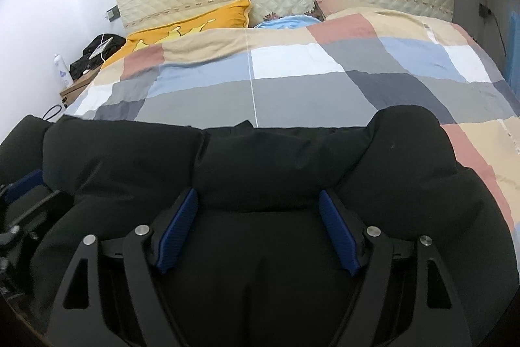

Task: Fold large clothes

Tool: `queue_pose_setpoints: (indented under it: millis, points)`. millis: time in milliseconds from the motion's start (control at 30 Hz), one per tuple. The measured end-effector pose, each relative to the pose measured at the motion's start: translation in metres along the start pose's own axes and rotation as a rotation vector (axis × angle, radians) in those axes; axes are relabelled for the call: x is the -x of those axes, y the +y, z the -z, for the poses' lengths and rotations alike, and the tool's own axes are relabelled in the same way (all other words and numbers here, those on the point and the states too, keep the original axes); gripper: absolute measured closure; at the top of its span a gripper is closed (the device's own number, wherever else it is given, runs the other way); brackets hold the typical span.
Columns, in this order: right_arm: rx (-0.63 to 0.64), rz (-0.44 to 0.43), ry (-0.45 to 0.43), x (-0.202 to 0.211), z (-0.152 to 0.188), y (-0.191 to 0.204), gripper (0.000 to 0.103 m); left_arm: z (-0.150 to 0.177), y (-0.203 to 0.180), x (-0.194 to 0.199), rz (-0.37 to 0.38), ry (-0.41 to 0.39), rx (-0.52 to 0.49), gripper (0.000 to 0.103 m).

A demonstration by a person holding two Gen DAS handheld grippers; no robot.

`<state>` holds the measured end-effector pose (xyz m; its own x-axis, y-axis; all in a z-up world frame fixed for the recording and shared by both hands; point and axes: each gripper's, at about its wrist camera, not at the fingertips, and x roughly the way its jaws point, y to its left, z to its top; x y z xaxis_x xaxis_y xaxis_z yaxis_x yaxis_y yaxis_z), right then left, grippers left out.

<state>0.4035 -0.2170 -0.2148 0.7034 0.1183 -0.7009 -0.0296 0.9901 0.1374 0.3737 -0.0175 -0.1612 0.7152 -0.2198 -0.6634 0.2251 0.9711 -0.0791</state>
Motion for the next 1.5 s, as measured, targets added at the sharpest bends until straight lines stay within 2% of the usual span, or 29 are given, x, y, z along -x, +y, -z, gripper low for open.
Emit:
queue_pose_setpoints:
  millis: [100, 167, 267, 333, 433, 500, 567, 633, 800, 1033, 1300, 1433, 1500]
  points:
    - [-0.031, -0.107, -0.01, 0.019, 0.001, -0.011, 0.026, 0.003, 0.006, 0.021, -0.011, -0.011, -0.016, 0.018]
    - [-0.008, -0.175, -0.064, 0.048, 0.004, -0.02, 0.026, 0.005, 0.014, 0.038, 0.007, -0.028, -0.015, 0.018]
    - [0.082, -0.116, -0.114, 0.079, 0.005, -0.022, 0.026, 0.008, 0.032, 0.064, -0.012, -0.067, -0.033, 0.018]
    - [0.089, -0.119, -0.123, 0.091, 0.005, -0.028, 0.026, 0.012, 0.046, 0.072, -0.048, -0.067, -0.035, 0.018]
    - [0.049, -0.099, -0.117, 0.096, 0.008, -0.04, 0.026, 0.028, 0.076, 0.068, -0.064, -0.065, 0.073, 0.018]
    - [0.024, -0.101, -0.117, 0.092, 0.015, -0.05, 0.026, 0.033, 0.084, 0.06, -0.046, -0.054, 0.093, 0.018]
    - [0.045, -0.064, -0.088, 0.078, 0.024, -0.057, 0.026, 0.04, 0.085, 0.056, -0.046, -0.069, 0.071, 0.018]
    - [0.034, -0.083, -0.073, 0.068, 0.034, -0.065, 0.026, 0.044, 0.084, 0.05, -0.036, -0.064, 0.047, 0.017]
    - [0.016, -0.078, -0.072, 0.061, 0.039, -0.067, 0.026, 0.048, 0.089, 0.039, -0.003, -0.044, 0.064, 0.015]
    - [0.014, -0.036, -0.091, 0.055, 0.045, -0.062, 0.025, 0.05, 0.089, 0.035, -0.006, -0.044, 0.058, 0.013]
    - [-0.018, -0.035, -0.103, 0.066, 0.046, -0.065, 0.025, 0.055, 0.085, 0.04, -0.044, -0.071, 0.057, 0.012]
    - [-0.05, 0.001, -0.131, 0.085, 0.049, -0.069, 0.025, 0.042, 0.076, 0.049, -0.138, -0.063, 0.03, 0.012]
    - [-0.065, -0.004, -0.144, 0.099, 0.05, -0.071, 0.025, 0.036, 0.071, 0.058, -0.143, -0.069, 0.043, 0.012]
